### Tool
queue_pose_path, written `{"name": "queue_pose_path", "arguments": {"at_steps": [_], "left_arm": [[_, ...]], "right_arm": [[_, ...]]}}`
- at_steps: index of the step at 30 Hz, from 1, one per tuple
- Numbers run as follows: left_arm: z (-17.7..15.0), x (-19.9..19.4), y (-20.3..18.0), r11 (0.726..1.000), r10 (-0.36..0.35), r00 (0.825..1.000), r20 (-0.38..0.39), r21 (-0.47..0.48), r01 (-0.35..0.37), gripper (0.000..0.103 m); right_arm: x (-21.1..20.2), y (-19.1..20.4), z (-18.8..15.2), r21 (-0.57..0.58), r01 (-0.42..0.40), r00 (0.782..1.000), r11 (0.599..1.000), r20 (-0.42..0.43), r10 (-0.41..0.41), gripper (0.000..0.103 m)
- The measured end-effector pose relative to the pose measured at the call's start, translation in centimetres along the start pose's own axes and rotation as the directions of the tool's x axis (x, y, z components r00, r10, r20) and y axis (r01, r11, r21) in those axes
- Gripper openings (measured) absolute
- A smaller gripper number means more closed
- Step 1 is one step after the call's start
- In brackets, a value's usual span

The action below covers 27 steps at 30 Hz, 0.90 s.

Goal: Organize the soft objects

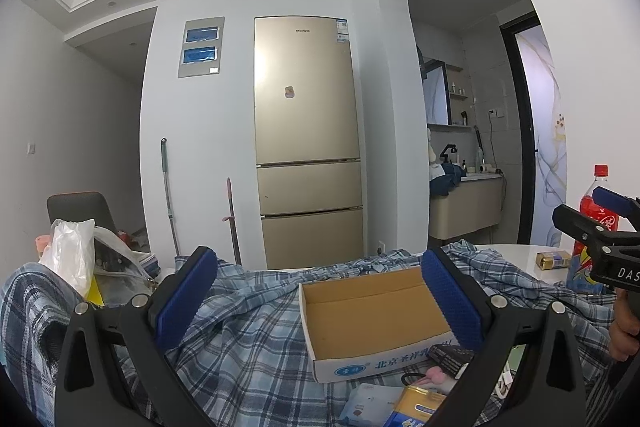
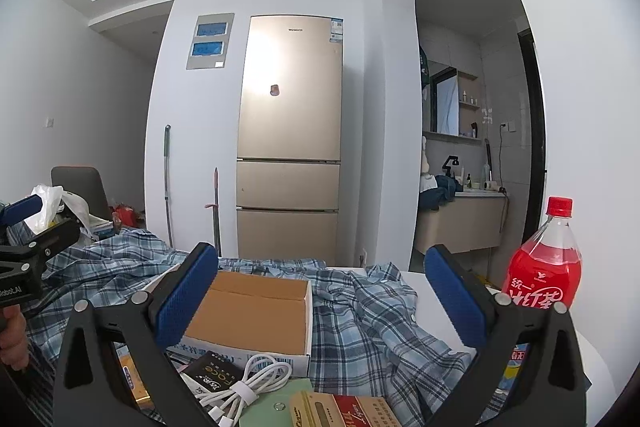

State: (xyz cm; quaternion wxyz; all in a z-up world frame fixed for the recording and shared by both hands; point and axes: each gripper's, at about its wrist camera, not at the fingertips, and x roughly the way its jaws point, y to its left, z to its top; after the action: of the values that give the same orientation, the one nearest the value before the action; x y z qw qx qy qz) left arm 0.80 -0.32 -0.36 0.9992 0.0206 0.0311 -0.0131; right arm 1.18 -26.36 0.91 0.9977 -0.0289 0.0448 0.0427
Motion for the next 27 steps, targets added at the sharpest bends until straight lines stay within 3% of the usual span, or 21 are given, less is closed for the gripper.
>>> {"name": "queue_pose_path", "arguments": {"at_steps": [9,27], "left_arm": [[-0.06,0.11,0.12,1.0,0.023,1.0,-0.005,0.003,-0.023,0.103],[-0.08,0.18,0.14,1.0,-0.005,1.0,-0.016,-0.003,0.005,0.103]], "right_arm": [[0.07,-0.04,-0.06,0.006,0.002,1.0,1.0,-0.003,-0.002,0.103],[0.32,-0.38,0.12,0.017,-0.014,1.0,1.0,-0.012,0.015,0.103]]}}
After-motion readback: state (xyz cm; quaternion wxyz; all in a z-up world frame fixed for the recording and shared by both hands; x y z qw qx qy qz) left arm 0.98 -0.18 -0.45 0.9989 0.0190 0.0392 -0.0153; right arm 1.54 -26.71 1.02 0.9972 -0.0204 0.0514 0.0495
